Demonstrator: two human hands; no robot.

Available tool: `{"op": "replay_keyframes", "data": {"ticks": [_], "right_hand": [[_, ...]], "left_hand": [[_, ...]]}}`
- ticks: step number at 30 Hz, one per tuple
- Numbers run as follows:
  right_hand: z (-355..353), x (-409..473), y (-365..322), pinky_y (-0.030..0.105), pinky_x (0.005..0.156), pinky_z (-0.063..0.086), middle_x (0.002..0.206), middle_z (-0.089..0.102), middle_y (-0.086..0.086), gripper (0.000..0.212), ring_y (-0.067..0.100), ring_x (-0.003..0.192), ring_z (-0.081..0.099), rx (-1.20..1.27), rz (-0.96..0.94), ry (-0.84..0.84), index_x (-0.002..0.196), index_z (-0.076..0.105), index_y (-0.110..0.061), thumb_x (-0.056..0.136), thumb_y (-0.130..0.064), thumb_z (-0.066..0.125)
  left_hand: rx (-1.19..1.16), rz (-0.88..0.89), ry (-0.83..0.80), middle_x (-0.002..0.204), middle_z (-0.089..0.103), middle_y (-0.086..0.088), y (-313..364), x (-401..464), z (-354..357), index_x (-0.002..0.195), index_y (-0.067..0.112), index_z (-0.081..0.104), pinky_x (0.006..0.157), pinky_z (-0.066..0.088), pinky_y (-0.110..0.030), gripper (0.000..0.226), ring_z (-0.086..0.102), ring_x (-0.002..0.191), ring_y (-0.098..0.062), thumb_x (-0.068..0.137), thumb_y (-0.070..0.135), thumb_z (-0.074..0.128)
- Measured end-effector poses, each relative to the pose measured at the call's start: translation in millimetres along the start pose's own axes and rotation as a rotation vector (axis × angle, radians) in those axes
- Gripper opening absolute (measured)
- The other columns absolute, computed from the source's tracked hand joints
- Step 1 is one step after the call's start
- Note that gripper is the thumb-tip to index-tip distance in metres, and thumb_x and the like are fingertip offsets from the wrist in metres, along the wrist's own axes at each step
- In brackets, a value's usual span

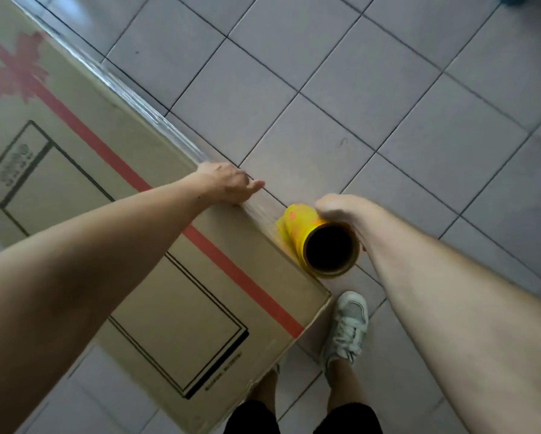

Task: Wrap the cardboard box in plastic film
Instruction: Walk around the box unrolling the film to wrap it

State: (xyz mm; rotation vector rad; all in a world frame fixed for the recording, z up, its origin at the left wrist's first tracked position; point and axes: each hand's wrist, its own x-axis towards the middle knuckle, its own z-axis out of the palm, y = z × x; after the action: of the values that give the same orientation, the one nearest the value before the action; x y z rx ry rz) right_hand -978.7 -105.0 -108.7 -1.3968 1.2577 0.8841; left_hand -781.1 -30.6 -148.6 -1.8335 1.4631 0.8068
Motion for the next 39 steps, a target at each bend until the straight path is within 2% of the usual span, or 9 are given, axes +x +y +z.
{"op": "replay_keyframes", "data": {"ticks": [3, 8, 14, 18, 26, 29, 33, 36, 39], "right_hand": [[12.0, 15.5, -16.9, 0.035, 0.116, 0.025, 0.161, 0.020, 0.013, 0.069, 0.029, 0.146, 0.025, -0.274, 0.102, -0.163, 0.154, 0.017, -0.009, 0.102, -0.054, 0.023], [37.1, 26.4, 6.5, 0.043, 0.111, 0.037, 0.150, 0.040, 0.016, 0.095, 0.035, 0.133, 0.046, -0.308, 0.190, -0.135, 0.150, 0.031, -0.011, 0.080, -0.068, 0.060], [29.3, -11.9, 75.1, 0.039, 0.094, 0.045, 0.111, 0.060, 0.020, 0.066, 0.033, 0.086, 0.061, 0.373, 0.267, -0.099, 0.137, 0.042, -0.003, 0.092, -0.049, 0.057], [50.4, -23.7, 142.4, 0.051, 0.088, 0.050, 0.105, 0.068, 0.019, 0.075, 0.035, 0.092, 0.066, 0.846, 0.447, -0.104, 0.122, 0.054, -0.010, 0.073, -0.066, 0.065], [155.6, -38.3, 196.2, 0.061, 0.077, 0.050, 0.107, 0.068, 0.025, 0.066, 0.043, 0.097, 0.063, 1.791, 0.519, -0.311, 0.112, 0.056, -0.002, 0.079, -0.060, 0.063], [146.7, -35.6, 192.0, 0.062, 0.077, 0.051, 0.111, 0.066, 0.023, 0.056, 0.042, 0.095, 0.063, 1.627, 0.540, -0.224, 0.110, 0.058, -0.007, 0.083, -0.055, 0.060], [115.2, -52.7, 170.0, 0.058, 0.096, 0.045, 0.106, 0.059, 0.026, 0.028, 0.040, 0.092, 0.061, 0.948, 0.419, 0.051, 0.094, 0.059, -0.010, 0.095, -0.028, 0.038], [100.9, -62.7, 150.8, 0.045, 0.107, 0.035, 0.138, 0.047, 0.024, 0.040, 0.038, 0.130, 0.046, 0.891, 0.211, 0.036, 0.133, 0.048, -0.005, 0.106, -0.030, 0.031], [112.0, -61.2, 143.8, 0.044, 0.086, 0.042, 0.100, 0.058, 0.018, 0.058, 0.033, 0.089, 0.062, 0.830, 0.236, -0.075, 0.122, 0.052, -0.005, 0.093, -0.056, 0.052]], "left_hand": [[0.006, 0.068, -0.122, 0.149, 0.047, -0.008, 33.5, -6.4, 12.1, 0.139, 0.020, 0.053, 0.108, 0.034, -0.042, 0.070, 0.042, 0.138, -0.025, 0.099, 0.064, 0.015], [0.041, 0.026, -0.137, 0.153, 0.041, -0.012, 36.2, -14.8, 8.0, 0.142, 0.014, 0.049, 0.112, 0.029, -0.041, 0.072, 0.036, 0.142, -0.026, 0.101, 0.062, 0.015], [0.085, 0.050, -0.082, 0.148, 0.045, -0.016, 33.2, -11.3, 13.9, 0.139, 0.013, 0.053, 0.109, 0.031, -0.042, 0.074, 0.041, 0.137, -0.029, 0.098, 0.065, 0.018], [0.090, 0.049, -0.074, 0.147, 0.047, -0.016, 31.7, -1.3, 18.0, 0.135, 0.018, 0.058, 0.109, 0.032, -0.042, 0.074, 0.044, 0.136, -0.029, 0.095, 0.069, 0.021], [0.099, 0.094, -0.084, 0.145, 0.049, -0.018, 45.8, -18.9, 21.5, 0.135, 0.013, 0.057, 0.111, 0.034, -0.043, 0.083, 0.046, 0.134, -0.030, 0.094, 0.073, 0.018], [0.062, 0.235, -0.080, 0.136, 0.056, -0.020, 94.1, -45.4, 28.4, 0.124, 0.014, 0.064, 0.098, 0.041, -0.040, 0.083, 0.053, 0.126, -0.031, 0.094, 0.072, 0.013], [0.147, 0.329, 0.062, 0.125, 0.064, -0.016, 143.3, -67.4, 52.6, 0.117, 0.023, 0.070, 0.080, 0.035, -0.036, 0.077, 0.059, 0.117, -0.031, 0.096, 0.069, 0.012], [0.174, 0.304, 0.136, 0.120, 0.065, -0.017, 145.8, -65.2, 53.9, 0.110, 0.022, 0.071, 0.076, 0.033, -0.035, 0.071, 0.060, 0.113, -0.032, 0.098, 0.066, 0.017], [0.176, 0.301, 0.173, 0.120, 0.065, -0.018, 145.1, -61.8, 56.0, 0.109, 0.022, 0.071, 0.078, 0.035, -0.037, 0.071, 0.060, 0.114, -0.033, 0.097, 0.067, 0.018]]}}
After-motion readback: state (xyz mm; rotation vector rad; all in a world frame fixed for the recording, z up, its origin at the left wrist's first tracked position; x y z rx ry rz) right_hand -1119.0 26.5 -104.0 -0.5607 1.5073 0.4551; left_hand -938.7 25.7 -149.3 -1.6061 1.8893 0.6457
